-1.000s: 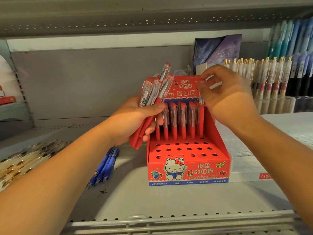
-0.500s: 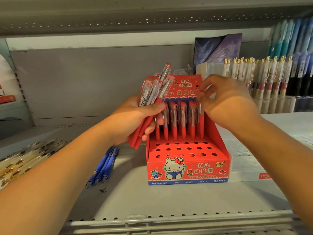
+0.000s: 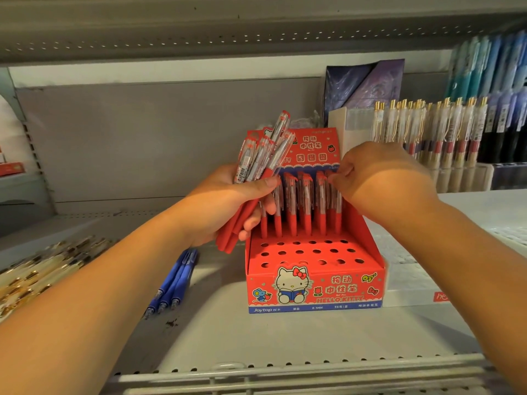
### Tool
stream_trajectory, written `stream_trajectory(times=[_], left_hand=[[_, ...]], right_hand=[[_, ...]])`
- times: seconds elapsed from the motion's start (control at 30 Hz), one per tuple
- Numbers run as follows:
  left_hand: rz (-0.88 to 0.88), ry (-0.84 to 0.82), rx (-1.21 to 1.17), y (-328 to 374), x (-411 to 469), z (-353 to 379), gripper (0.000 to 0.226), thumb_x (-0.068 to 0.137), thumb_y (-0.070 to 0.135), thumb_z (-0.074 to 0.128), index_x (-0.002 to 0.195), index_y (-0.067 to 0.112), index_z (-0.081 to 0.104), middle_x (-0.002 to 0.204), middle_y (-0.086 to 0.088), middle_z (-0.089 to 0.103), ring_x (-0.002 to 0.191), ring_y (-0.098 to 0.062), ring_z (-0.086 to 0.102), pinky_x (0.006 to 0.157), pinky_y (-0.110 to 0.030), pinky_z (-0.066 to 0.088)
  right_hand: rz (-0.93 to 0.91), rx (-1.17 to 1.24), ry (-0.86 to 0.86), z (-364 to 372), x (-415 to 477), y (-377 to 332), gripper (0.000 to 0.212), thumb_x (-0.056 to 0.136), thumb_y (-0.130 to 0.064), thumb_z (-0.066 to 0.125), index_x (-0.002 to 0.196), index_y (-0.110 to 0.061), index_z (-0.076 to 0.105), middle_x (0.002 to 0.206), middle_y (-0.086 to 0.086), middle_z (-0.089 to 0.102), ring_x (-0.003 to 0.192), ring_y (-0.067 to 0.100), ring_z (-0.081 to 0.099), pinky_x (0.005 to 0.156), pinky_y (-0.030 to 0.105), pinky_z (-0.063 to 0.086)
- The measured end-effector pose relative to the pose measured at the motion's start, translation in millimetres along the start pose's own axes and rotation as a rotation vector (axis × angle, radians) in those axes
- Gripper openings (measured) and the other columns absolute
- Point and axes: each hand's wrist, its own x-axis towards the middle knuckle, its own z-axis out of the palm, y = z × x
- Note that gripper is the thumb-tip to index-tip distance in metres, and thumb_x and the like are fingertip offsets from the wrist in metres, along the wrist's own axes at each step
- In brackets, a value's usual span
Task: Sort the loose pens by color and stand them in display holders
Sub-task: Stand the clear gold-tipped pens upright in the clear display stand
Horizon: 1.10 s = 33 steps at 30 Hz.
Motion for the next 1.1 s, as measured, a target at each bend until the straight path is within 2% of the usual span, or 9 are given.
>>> stream_trajectory(times=[0.07, 0.13, 0.23, 0.37, 0.53, 0.77, 0.9, 1.0, 1.1], left_hand=[[0.002, 0.005, 0.003, -0.8, 0.5, -1.4, 0.051, 0.083, 0.036, 0.065, 0.105, -0.009, 0.053, 0.073, -0.011, 0.063, 0.041, -0.015, 0.043, 0.038, -0.024, 0.041], [-0.001, -0.004, 0.016, -0.9, 0.9, -2.5, 0.051, 0.083, 0.039, 0.067, 0.100, -0.008, 0.056, 0.075, -0.018, 0.060, 0.042, -0.018, 0.042, 0.040, -0.025, 0.041], [-0.006, -0.040, 0.039, -0.2, 0.2, -2.6, 0.034, 0.087, 0.039, 0.064, 0.080, 0.006, 0.065, 0.065, -0.021, 0.055, 0.039, -0.020, 0.042, 0.039, -0.025, 0.040], [-0.016, -0.102, 0.064, 1.1, -1.4, 0.0, 0.032, 0.092, 0.034, 0.059, 0.080, 0.005, 0.064, 0.050, -0.007, 0.054, 0.034, -0.018, 0.044, 0.039, -0.022, 0.040], [0.037, -0.104, 0.156, 3.5, -3.4, 3.9, 0.019, 0.097, 0.016, 0.057, 0.082, 0.004, 0.057, 0.049, 0.003, 0.060, 0.035, -0.009, 0.044, 0.038, -0.020, 0.040], [-0.021, 0.022, 0.032, 2.2, 0.0, 1.5, 0.020, 0.098, 0.026, 0.057, 0.088, 0.008, 0.058, 0.067, -0.006, 0.065, 0.039, -0.015, 0.047, 0.037, -0.024, 0.042], [0.051, 0.177, 0.056, 1.8, 4.6, -0.3, 0.016, 0.100, 0.020, 0.054, 0.089, 0.009, 0.057, 0.062, -0.003, 0.065, 0.041, -0.017, 0.055, 0.036, -0.025, 0.044], [0.084, 0.298, 0.101, 1.3, 7.6, -1.8, 0.013, 0.101, 0.016, 0.053, 0.089, 0.010, 0.054, 0.059, 0.000, 0.063, 0.040, -0.017, 0.052, 0.035, -0.026, 0.044], [0.104, 0.334, 0.109, 1.2, 8.3, -4.2, 0.016, 0.101, 0.016, 0.053, 0.088, 0.007, 0.051, 0.060, -0.001, 0.058, 0.042, -0.019, 0.041, 0.037, -0.025, 0.038]], right_hand=[[-0.034, 0.094, 0.090, 0.7, -2.7, 1.1, 0.023, 0.091, -0.038, 0.056, 0.102, -0.023, 0.070, 0.098, 0.003, 0.069, 0.083, 0.027, 0.062, 0.073, 0.034, 0.055], [-0.071, 0.384, 0.157, 2.4, -5.6, -2.4, 0.015, 0.089, -0.032, 0.059, 0.095, -0.026, 0.072, 0.091, -0.008, 0.070, 0.076, 0.017, 0.065, 0.067, 0.026, 0.053], [-0.092, 0.944, 0.003, 6.7, -13.4, -17.7, 0.006, 0.089, -0.023, 0.068, 0.093, -0.028, 0.069, 0.088, -0.011, 0.070, 0.048, 0.014, 0.064, 0.041, 0.022, 0.044], [-0.079, 1.262, -0.150, 9.7, -18.0, -28.5, 0.023, 0.090, -0.021, 0.070, 0.111, -0.018, 0.063, 0.091, -0.002, 0.072, 0.042, 0.019, 0.061, 0.032, 0.023, 0.038], [-0.030, 1.389, -0.163, 9.2, -16.5, -28.8, 0.015, 0.089, -0.022, 0.070, 0.096, -0.011, 0.062, 0.072, -0.005, 0.068, 0.044, 0.015, 0.059, 0.033, 0.021, 0.036], [0.050, 1.537, -0.242, 10.3, -13.9, -26.9, 0.007, 0.097, -0.014, 0.059, 0.100, -0.010, 0.064, 0.101, 0.013, 0.072, 0.085, 0.020, 0.071, 0.050, 0.021, 0.051], [0.062, 1.662, -0.098, 12.9, -9.7, -28.7, 0.005, 0.098, -0.006, 0.054, 0.098, -0.009, 0.058, 0.081, 0.008, 0.070, 0.071, 0.016, 0.072, 0.061, 0.023, 0.057], [0.038, 1.654, 0.050, 17.0, -7.9, -29.0, 0.020, 0.096, 0.000, 0.056, 0.100, -0.018, 0.048, 0.065, 0.000, 0.069, 0.059, 0.014, 0.069, 0.058, 0.028, 0.059], [-0.079, 1.518, 0.099, 23.4, -9.0, -29.9, 0.032, 0.093, 0.005, 0.058, 0.096, -0.023, 0.043, 0.065, 0.001, 0.067, 0.057, 0.017, 0.070, 0.052, 0.028, 0.057]])
